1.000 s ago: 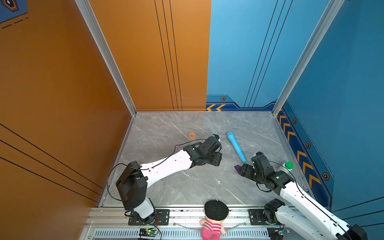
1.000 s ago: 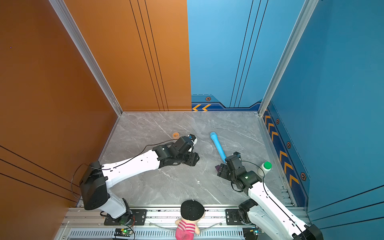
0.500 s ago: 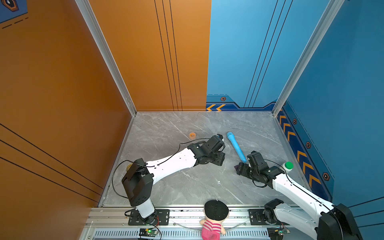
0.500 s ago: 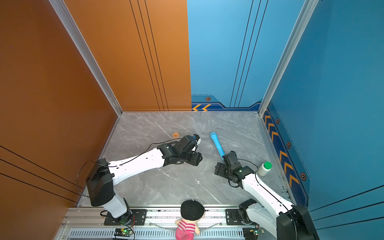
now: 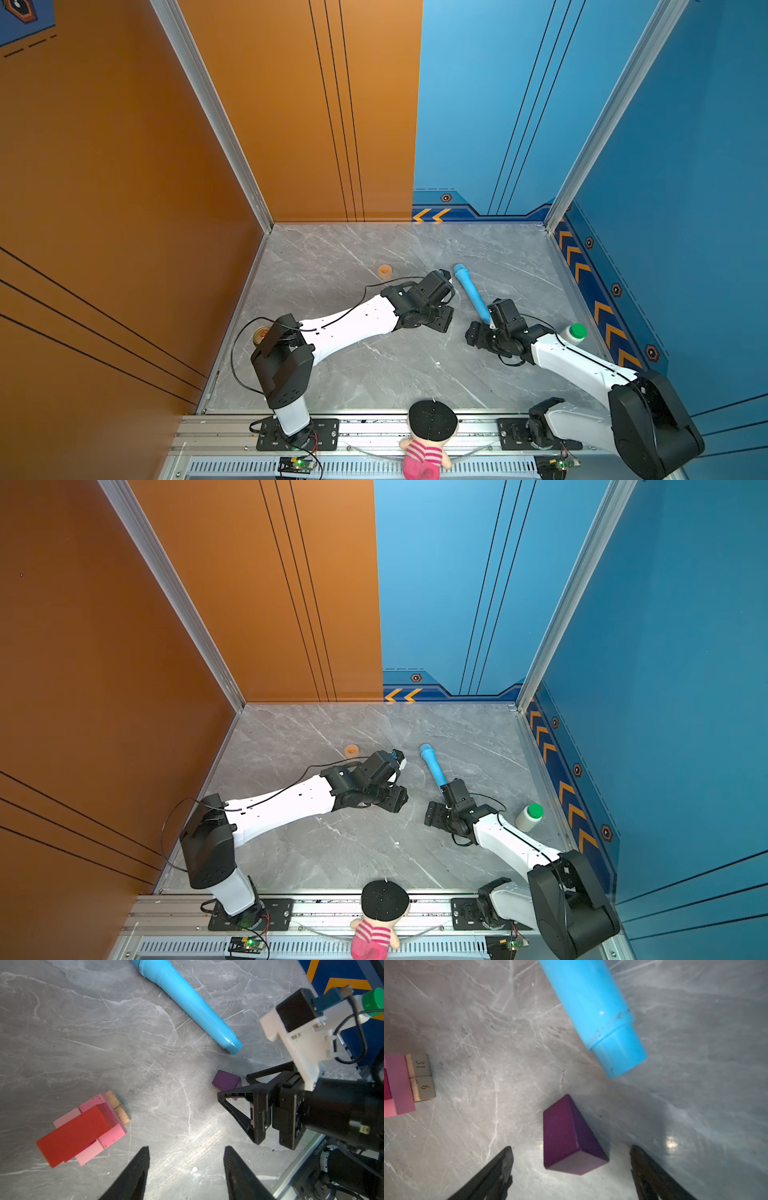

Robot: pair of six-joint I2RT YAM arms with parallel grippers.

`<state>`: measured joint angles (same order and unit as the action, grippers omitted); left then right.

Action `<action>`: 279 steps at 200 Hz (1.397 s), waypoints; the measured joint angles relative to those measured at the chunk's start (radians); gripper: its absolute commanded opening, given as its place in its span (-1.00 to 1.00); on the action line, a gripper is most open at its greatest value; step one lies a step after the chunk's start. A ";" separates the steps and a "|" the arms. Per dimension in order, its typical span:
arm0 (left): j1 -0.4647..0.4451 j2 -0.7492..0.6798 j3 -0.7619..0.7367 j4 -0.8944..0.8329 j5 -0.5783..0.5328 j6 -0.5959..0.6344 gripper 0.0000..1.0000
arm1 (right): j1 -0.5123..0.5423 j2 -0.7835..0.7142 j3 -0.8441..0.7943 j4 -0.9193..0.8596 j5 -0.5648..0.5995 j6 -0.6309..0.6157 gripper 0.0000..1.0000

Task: Build the wood block tower

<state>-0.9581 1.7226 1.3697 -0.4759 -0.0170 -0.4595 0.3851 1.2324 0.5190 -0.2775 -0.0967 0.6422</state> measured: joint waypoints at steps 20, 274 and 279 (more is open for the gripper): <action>-0.001 0.003 0.000 -0.006 0.000 0.000 0.19 | 0.000 0.013 0.002 0.027 -0.009 -0.003 0.78; -0.005 0.015 0.029 -0.028 0.000 0.012 0.19 | 0.119 0.016 -0.023 0.112 -0.058 0.095 0.29; -0.005 0.018 0.033 -0.030 0.000 0.019 0.19 | 0.119 0.013 -0.018 0.101 -0.056 0.094 0.27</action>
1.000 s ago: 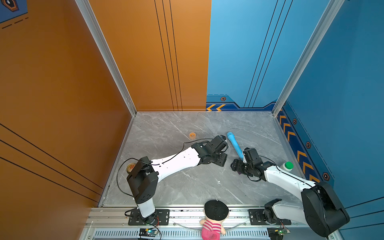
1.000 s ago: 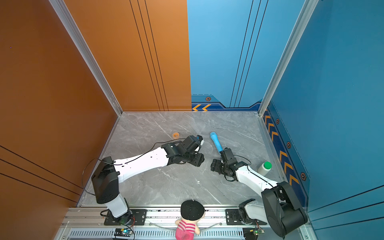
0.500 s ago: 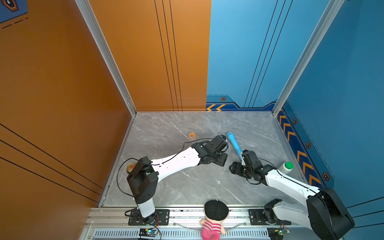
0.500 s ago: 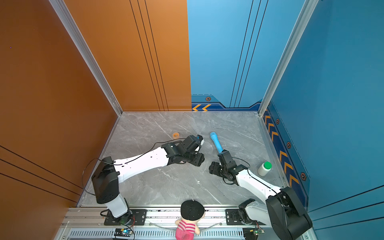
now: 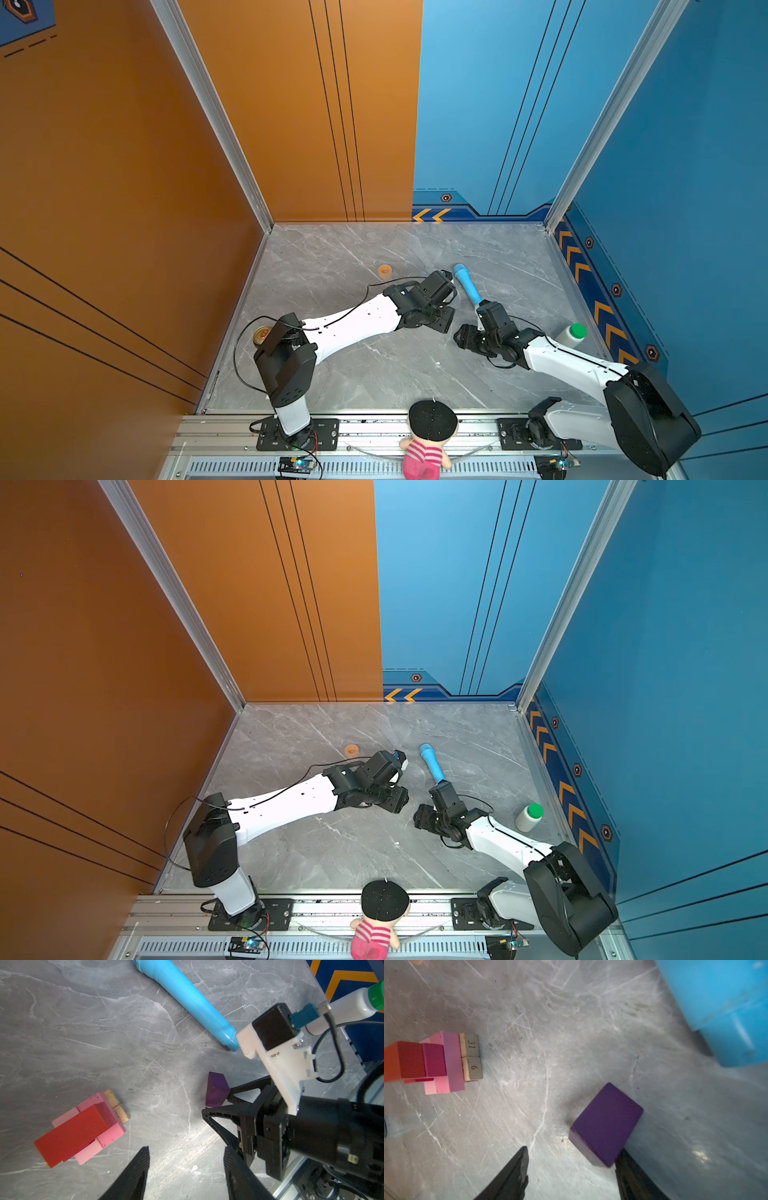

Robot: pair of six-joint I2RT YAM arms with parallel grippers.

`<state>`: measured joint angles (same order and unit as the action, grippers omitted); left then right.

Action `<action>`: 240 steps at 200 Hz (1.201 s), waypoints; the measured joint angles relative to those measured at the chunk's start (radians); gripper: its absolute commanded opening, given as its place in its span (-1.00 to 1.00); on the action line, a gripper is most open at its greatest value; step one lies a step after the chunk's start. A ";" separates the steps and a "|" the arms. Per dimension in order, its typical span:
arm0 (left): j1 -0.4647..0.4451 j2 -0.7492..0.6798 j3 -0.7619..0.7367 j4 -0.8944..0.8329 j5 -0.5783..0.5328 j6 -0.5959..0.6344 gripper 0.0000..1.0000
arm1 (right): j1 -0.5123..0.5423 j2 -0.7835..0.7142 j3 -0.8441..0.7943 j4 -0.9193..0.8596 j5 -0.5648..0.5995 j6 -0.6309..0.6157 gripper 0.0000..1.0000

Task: Build the wood block tower

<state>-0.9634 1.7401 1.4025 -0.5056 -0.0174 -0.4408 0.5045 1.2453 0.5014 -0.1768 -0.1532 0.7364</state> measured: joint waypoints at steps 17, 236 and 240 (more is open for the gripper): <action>0.000 0.004 0.010 0.000 0.000 0.018 0.19 | 0.001 -0.051 0.018 -0.061 0.014 -0.008 0.21; -0.105 0.338 0.382 -0.243 0.149 0.462 0.29 | -0.233 -0.500 0.097 -0.400 0.048 -0.087 -0.71; -0.107 0.342 0.385 -0.246 0.147 0.463 0.29 | -0.237 -0.504 0.097 -0.400 0.046 -0.087 -0.71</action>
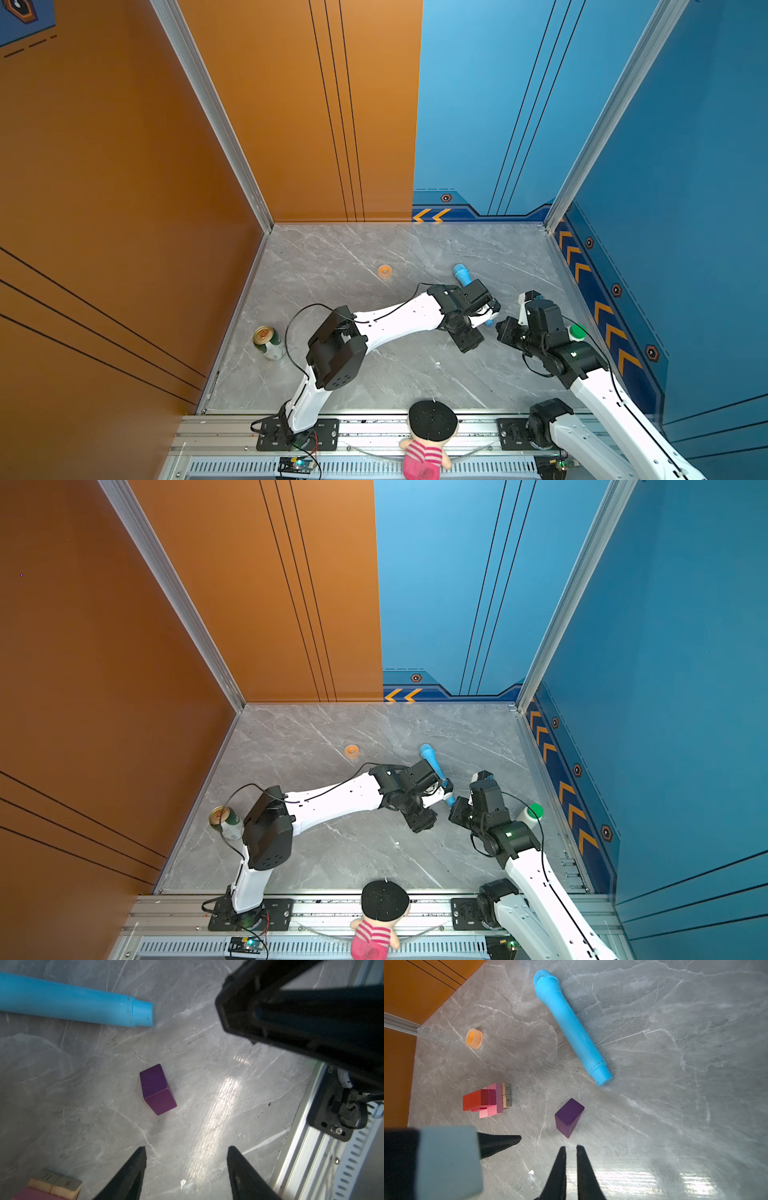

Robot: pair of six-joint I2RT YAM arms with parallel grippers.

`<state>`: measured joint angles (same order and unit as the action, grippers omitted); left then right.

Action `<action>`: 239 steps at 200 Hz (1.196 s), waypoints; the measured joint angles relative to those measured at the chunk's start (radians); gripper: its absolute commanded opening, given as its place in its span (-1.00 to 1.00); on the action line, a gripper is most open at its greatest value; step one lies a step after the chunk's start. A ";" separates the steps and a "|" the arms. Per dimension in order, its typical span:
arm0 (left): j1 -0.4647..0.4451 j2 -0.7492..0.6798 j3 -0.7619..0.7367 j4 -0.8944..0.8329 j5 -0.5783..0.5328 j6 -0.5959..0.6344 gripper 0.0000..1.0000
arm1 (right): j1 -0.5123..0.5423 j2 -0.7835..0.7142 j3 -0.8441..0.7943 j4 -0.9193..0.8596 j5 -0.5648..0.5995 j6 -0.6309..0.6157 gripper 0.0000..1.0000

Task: Build the wood block tower
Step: 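Lower the open left gripper over the purple block while the right gripper withdraws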

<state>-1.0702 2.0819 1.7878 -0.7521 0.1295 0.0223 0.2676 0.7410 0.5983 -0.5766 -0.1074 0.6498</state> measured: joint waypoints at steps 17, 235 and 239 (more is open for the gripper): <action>-0.003 0.020 0.016 -0.009 -0.019 0.000 0.27 | -0.018 -0.017 0.000 0.000 -0.007 -0.003 -0.71; -0.005 0.190 0.148 -0.026 -0.094 -0.085 0.01 | -0.211 -0.120 0.001 -0.021 -0.077 -0.026 -0.78; -0.005 0.191 0.148 -0.027 -0.096 -0.087 0.01 | -0.213 -0.121 0.001 -0.021 -0.078 -0.026 -0.78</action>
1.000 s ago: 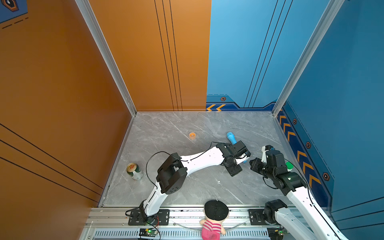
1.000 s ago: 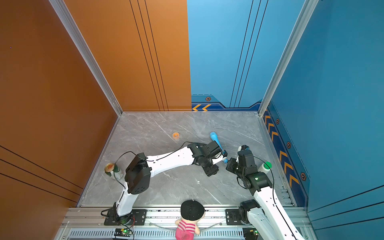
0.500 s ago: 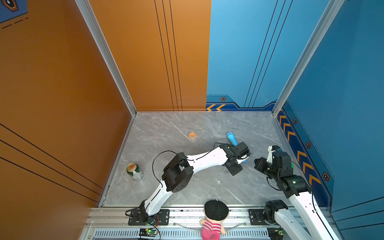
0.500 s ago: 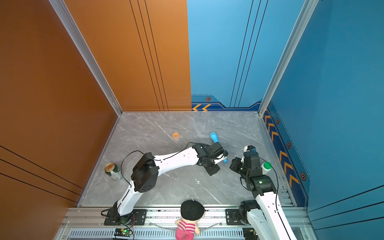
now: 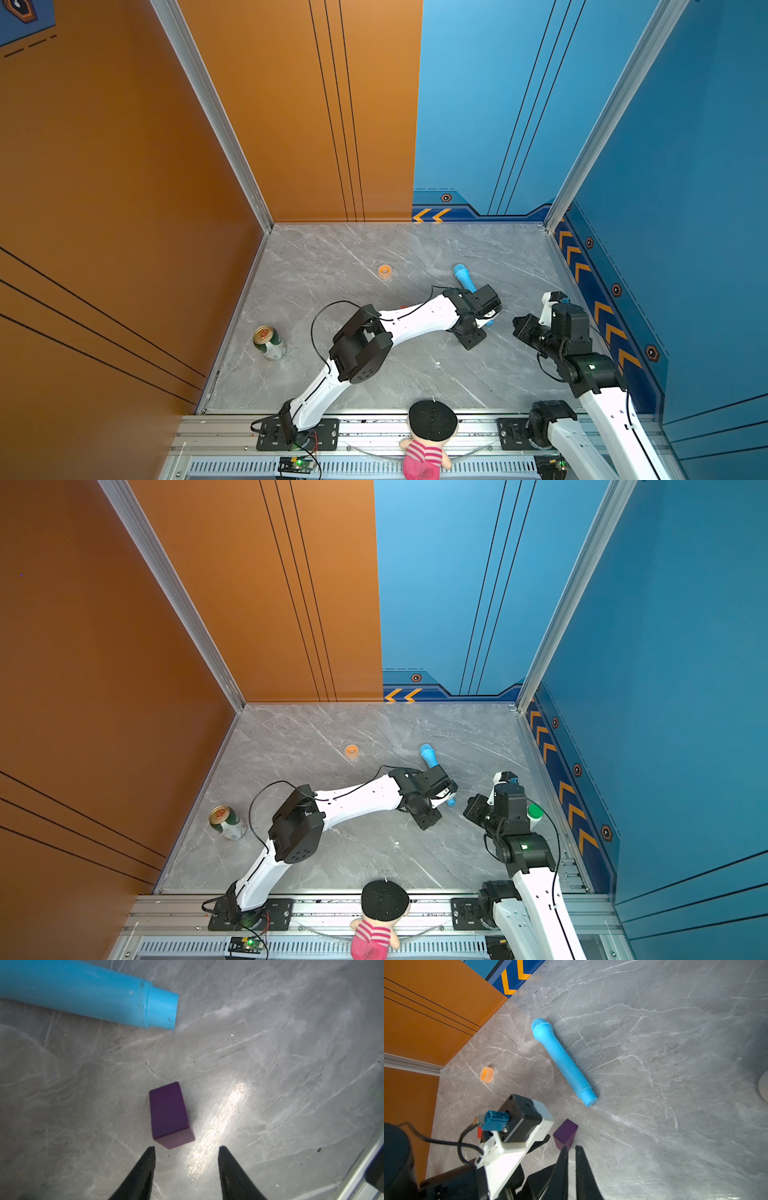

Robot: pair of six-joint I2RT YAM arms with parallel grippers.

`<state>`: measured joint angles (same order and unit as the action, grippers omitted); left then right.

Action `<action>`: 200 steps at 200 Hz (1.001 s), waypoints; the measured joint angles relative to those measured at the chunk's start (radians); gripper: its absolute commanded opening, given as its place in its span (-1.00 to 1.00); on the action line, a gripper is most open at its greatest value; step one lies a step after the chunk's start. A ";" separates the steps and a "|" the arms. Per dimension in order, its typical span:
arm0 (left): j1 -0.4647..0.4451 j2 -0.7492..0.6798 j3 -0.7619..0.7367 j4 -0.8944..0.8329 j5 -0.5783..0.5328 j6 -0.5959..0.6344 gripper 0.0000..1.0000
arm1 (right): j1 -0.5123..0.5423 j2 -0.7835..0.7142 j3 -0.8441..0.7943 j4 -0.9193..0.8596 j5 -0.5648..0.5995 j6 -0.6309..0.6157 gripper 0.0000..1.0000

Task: Build the wood block tower
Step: 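Lower the open left gripper over the purple block while the right gripper withdraws, then close the left gripper on the purple block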

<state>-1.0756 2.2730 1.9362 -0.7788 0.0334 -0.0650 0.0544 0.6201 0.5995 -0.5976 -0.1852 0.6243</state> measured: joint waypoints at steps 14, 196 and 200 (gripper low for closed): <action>0.000 0.002 0.003 0.000 -0.008 -0.005 0.00 | -0.010 -0.003 0.000 -0.003 -0.006 0.000 -0.78; 0.000 0.076 0.075 0.001 -0.034 -0.042 -0.13 | -0.056 -0.012 -0.008 -0.006 -0.051 0.000 -0.76; 0.000 0.076 0.075 0.000 -0.034 -0.042 -0.13 | -0.056 -0.012 -0.008 -0.006 -0.051 -0.001 -0.76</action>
<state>-1.0752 2.3493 2.0109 -0.7784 -0.0002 -0.1070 -0.0013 0.6083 0.5915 -0.6041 -0.2363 0.6235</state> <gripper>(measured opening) 0.443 0.119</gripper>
